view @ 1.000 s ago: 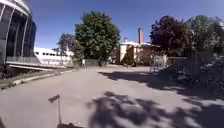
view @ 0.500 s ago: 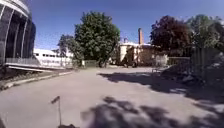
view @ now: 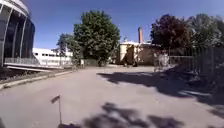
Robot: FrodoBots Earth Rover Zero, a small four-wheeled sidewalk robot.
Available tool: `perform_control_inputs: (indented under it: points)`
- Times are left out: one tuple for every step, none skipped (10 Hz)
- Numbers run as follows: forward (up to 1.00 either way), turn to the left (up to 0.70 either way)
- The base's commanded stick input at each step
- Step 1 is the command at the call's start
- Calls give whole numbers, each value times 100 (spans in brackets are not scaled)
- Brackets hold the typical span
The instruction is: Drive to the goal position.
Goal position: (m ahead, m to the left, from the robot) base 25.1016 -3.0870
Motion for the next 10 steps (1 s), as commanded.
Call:
perform_control_inputs:
  points:
    - [60, 0]
    - [60, 0]
    - [60, 0]
    - [60, 0]
    - [60, 0]
    - [60, 0]
    - [60, 0]
    - [60, 0]
    - [60, 0]
    - [60, 0]
